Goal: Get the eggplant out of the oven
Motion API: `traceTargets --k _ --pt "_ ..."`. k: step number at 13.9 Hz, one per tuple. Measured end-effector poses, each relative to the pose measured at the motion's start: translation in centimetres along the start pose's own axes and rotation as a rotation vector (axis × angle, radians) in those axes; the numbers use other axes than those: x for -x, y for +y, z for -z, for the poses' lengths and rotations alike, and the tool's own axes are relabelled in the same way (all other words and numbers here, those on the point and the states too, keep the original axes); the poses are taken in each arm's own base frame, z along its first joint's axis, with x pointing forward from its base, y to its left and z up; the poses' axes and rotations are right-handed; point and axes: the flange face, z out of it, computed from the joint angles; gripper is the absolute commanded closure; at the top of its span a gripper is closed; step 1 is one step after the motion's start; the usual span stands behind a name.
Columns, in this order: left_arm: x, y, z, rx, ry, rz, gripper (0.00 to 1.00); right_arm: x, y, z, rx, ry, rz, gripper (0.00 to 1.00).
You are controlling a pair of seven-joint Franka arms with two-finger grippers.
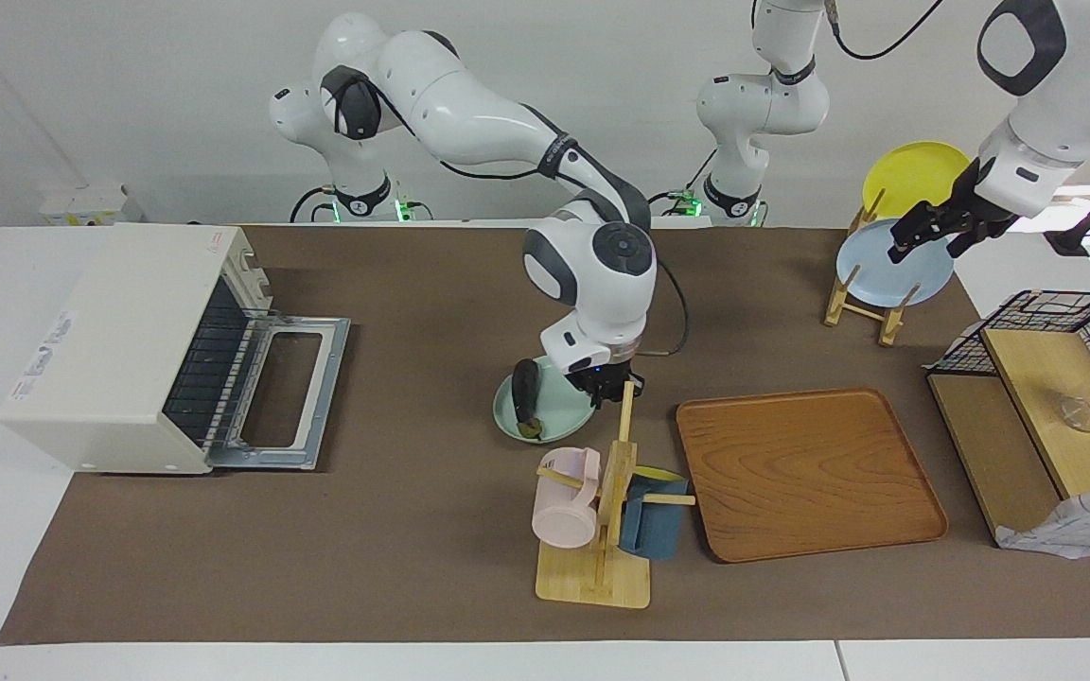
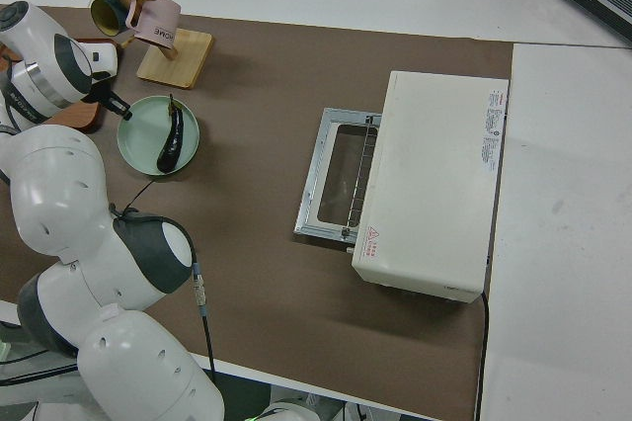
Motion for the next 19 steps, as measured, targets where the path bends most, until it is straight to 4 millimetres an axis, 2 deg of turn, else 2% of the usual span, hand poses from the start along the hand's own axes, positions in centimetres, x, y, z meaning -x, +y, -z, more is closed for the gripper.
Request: traceTargets --k 1,2,3,4,5,6,7,8,9,10,11,12,13,14,16,17,18,19 --pt "0.1 1.9 -1.4 -0.002 0.009 -0.003 0.00 0.9 -0.6 0.5 -0.017 0.005 -0.035 0.67" --pt "0.1 4.7 -2.8 -0.004 0.026 -0.005 0.00 1.1 -0.9 0.9 -0.028 0.009 -0.059 0.64" --pt "0.3 8.3 -4.4 -0.004 0.049 -0.001 0.00 0.7 -0.9 1.3 -0.035 0.012 -0.072 0.59" --pt "0.7 12.1 -6.1 -0.003 0.070 0.007 0.00 -0.1 -0.5 1.6 -0.033 0.014 -0.085 0.51" --pt "1.3 15.9 -7.9 -0.001 0.086 0.012 0.00 -1.5 0.2 2.2 -0.021 0.013 -0.105 0.51" --pt "1.7 19.2 -9.5 0.001 0.099 0.018 0.00 -3.5 1.3 3.7 -0.017 0.016 -0.109 0.52" --pt "2.0 22.4 -11.1 0.010 0.123 0.034 0.00 -5.6 3.0 6.2 -0.008 0.019 -0.075 0.55" --pt "2.3 25.6 -12.9 0.024 0.151 0.059 0.00 -7.9 5.7 8.6 0.025 0.010 -0.024 0.60" --pt "2.8 29.2 -15.0 0.042 0.180 0.087 0.00 -10.3 9.1 10.3 0.058 -0.007 0.036 0.66" --pt "3.4 32.5 -17.5 0.059 0.202 0.109 0.00 -12.6 13.0 10.7 0.082 -0.025 0.090 0.75" --pt "3.9 35.3 -19.7 0.070 0.216 0.123 0.00 -14.4 16.6 10.1 0.093 -0.038 0.124 0.84" --pt "4.3 37.6 -21.6 0.073 0.222 0.134 0.00 -15.8 19.9 8.6 0.100 -0.048 0.152 0.91" --pt "4.4 39.7 -23.5 0.065 0.220 0.142 0.01 -17.0 23.2 6.2 0.106 -0.059 0.183 0.94" --pt "4.4 41.4 -25.1 0.055 0.218 0.143 0.14 -17.9 26.7 3.7 0.114 -0.074 0.222 0.96" --pt "4.4 43.4 -27.4 0.038 0.212 0.142 0.78 -19.1 34.0 -0.5 0.138 -0.114 0.279 0.97" --pt "4.5 43.8 -27.8 0.036 0.210 0.146 0.95 -19.3 36.5 -1.6 0.143 -0.121 0.288 0.97" --pt "4.6 43.9 -27.8 0.037 0.208 0.150 1.00 -19.3 38.0 -2.3 0.143 -0.118 0.290 0.97" --pt "4.6 44.0 -27.8 0.042 0.205 0.162 1.00 -19.0 38.9 -3.0 0.141 -0.110 0.289 0.97"
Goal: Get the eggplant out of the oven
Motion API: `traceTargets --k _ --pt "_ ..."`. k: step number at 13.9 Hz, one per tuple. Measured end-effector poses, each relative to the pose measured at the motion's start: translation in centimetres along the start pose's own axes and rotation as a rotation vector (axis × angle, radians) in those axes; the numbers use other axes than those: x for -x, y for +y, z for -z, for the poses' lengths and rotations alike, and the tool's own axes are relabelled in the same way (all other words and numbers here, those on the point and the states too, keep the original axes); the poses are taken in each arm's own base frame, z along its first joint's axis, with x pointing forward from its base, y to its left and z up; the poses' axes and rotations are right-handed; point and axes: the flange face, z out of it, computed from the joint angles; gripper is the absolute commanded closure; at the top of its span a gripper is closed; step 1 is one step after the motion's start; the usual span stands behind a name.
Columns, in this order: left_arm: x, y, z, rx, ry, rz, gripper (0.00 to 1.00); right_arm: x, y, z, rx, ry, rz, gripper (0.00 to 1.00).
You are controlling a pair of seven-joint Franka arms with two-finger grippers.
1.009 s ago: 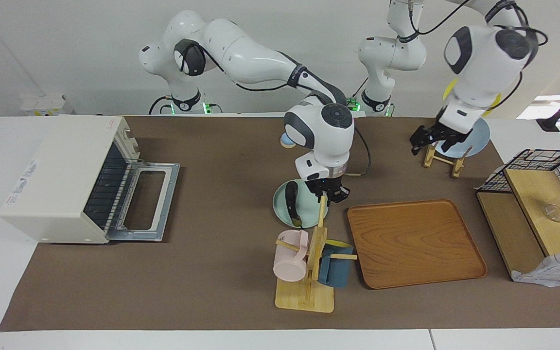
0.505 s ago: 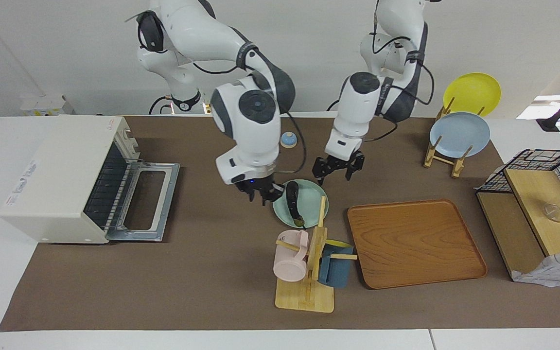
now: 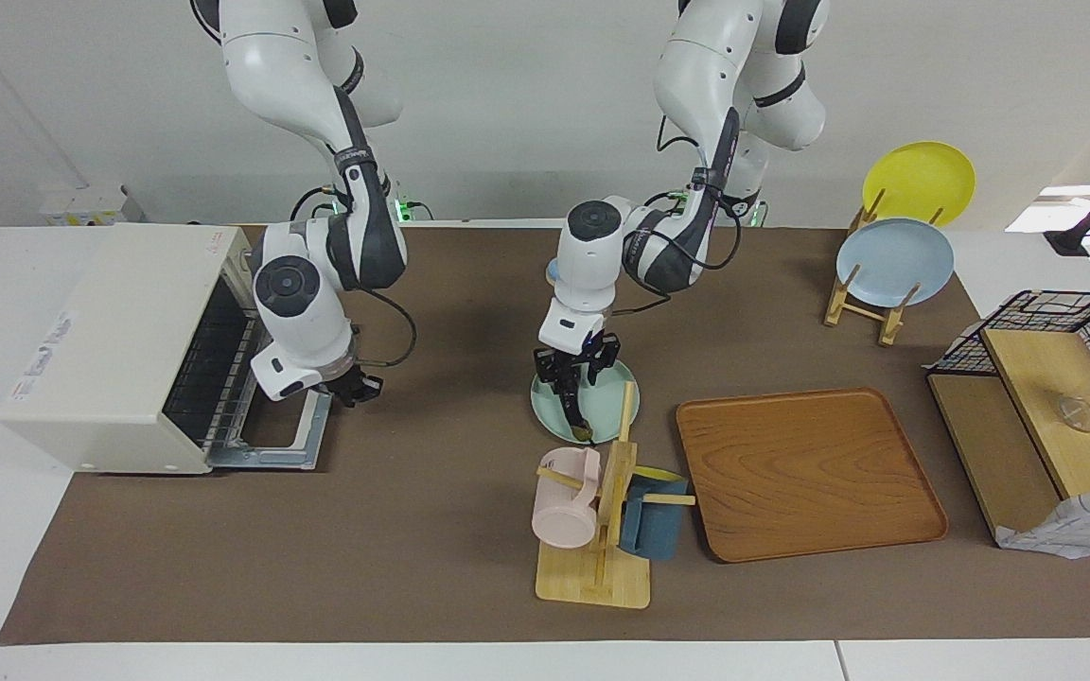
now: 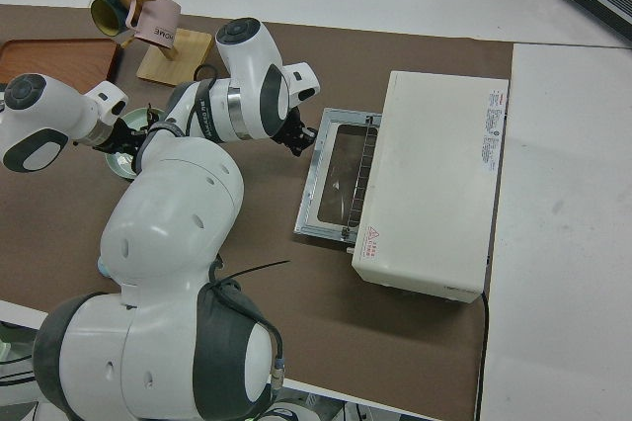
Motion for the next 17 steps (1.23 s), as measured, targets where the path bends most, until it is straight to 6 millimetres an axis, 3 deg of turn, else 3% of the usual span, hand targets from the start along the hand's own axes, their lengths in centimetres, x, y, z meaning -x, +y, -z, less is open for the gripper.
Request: traceTargets --k 4,6,8,10,11,12,13,14,15,17 --pt "-1.0 -0.6 0.7 -0.014 -0.015 0.046 1.00 0.9 0.2 -2.0 0.067 0.034 0.085 1.00" --pt "-4.6 -3.2 3.1 -0.037 -0.021 0.060 1.00 0.7 -0.1 -0.9 0.141 0.027 0.143 1.00" --pt "-11.5 -10.1 5.7 -0.056 -0.033 0.014 1.00 0.5 -0.5 1.7 0.202 -0.015 0.200 1.00" --pt "-18.4 -19.3 6.9 -0.060 -0.018 -0.053 1.00 0.3 1.1 6.3 0.230 -0.051 0.250 0.93" --pt "-20.6 -23.0 6.8 -0.064 -0.012 -0.103 1.00 0.4 3.1 9.0 0.233 -0.051 0.250 0.79" --pt "-22.2 -25.5 6.5 -0.064 0.005 -0.139 0.99 0.5 6.1 11.6 0.229 -0.043 0.239 0.44" --pt "-23.3 -27.2 5.8 -0.066 0.025 -0.152 0.84 1.0 9.3 13.9 0.209 -0.036 0.217 0.00" --pt "-23.9 -28.1 4.7 -0.071 0.035 -0.161 0.35 1.8 12.0 16.3 0.161 -0.019 0.193 0.00" --pt "-24.2 -28.4 3.7 -0.076 0.038 -0.177 0.01 2.9 13.7 18.9 0.106 0.011 0.174 0.00" --pt "-24.0 -27.5 2.5 -0.079 0.030 -0.203 0.00 5.6 15.0 23.8 0.028 0.085 0.150 0.00"
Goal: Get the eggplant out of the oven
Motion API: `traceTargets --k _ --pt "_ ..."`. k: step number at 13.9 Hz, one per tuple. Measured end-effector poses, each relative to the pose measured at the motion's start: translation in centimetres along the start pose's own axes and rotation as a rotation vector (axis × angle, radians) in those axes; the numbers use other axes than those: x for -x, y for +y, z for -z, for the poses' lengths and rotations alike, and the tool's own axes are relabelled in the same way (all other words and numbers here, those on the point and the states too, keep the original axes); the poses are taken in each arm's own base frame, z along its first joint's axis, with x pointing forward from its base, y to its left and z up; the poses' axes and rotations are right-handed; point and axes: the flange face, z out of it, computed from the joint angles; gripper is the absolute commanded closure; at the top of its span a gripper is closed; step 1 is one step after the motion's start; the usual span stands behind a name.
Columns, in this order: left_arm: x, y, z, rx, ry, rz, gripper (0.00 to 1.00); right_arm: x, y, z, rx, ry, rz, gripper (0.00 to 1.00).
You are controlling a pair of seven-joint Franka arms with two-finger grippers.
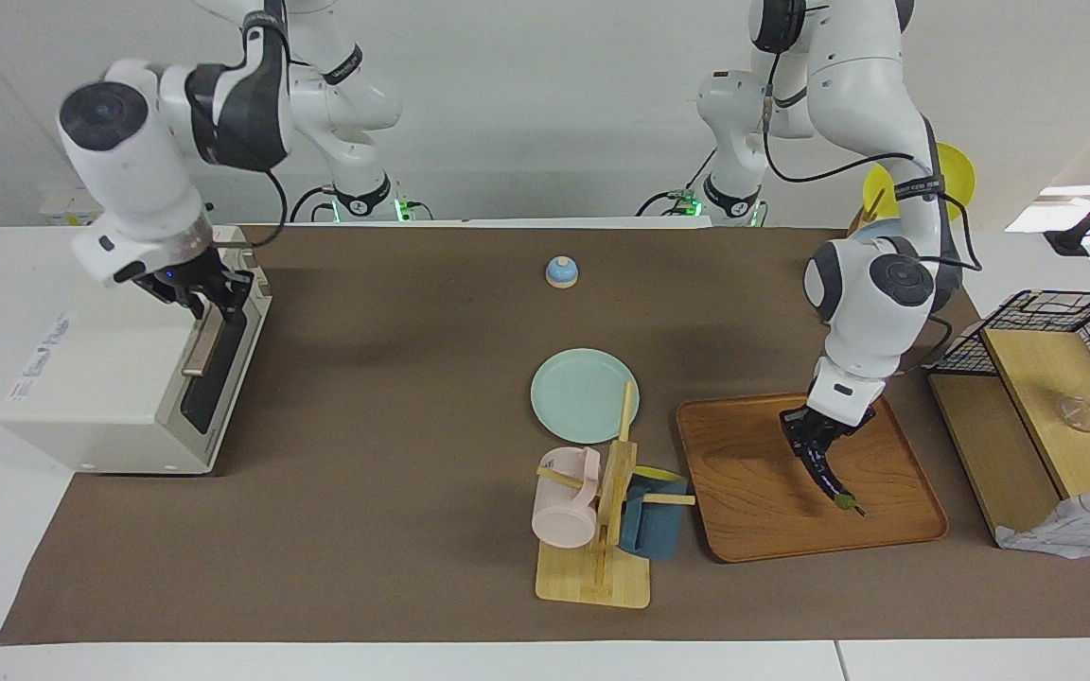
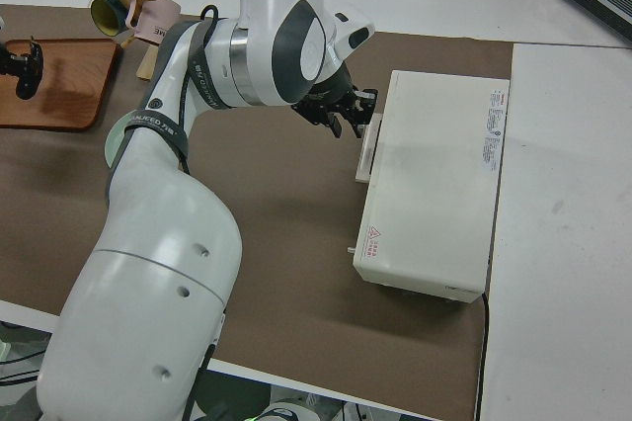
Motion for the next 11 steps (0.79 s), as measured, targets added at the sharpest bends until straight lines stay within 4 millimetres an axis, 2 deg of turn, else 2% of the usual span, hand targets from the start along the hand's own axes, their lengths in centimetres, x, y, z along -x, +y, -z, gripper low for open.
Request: traceTargets --k 2,3,4,5,7,8,9,10,11 --pt "-0.4 0.2 1.3 0.005 -0.001 -0.001 0.00 1.2 -0.2 3.2 -0.024 0.046 -0.005 0.00" --pt "-0.5 -0.6 3.4 0.006 -0.028 0.012 0.00 1.2 -0.3 3.8 -0.043 0.046 -0.007 0.00" --pt "-0.4 -1.7 6.6 0.010 -0.062 0.028 0.00 0.9 -0.5 4.1 -0.066 0.044 -0.009 0.00" --pt "0.1 -3.2 11.0 0.019 -0.100 0.041 0.00 0.5 -0.5 4.3 -0.079 0.047 -0.010 0.00" --pt "2.8 -6.6 21.1 0.048 -0.157 0.044 0.00 -0.4 -0.6 4.1 -0.081 0.045 -0.009 0.00" --pt "4.5 -8.3 25.3 0.063 -0.173 0.032 0.00 -0.6 -0.5 3.9 -0.081 0.041 -0.010 0.00" --pt "6.0 -9.6 29.0 0.070 -0.187 0.016 0.00 -0.6 -0.3 3.7 -0.079 0.031 -0.011 0.00" --pt "7.1 -10.6 31.5 0.065 -0.194 -0.001 0.00 -0.4 0.1 3.5 -0.079 0.013 -0.016 0.00" --pt "7.7 -11.1 33.2 0.057 -0.197 -0.019 0.00 -0.2 0.7 3.4 -0.081 -0.003 -0.024 0.00"
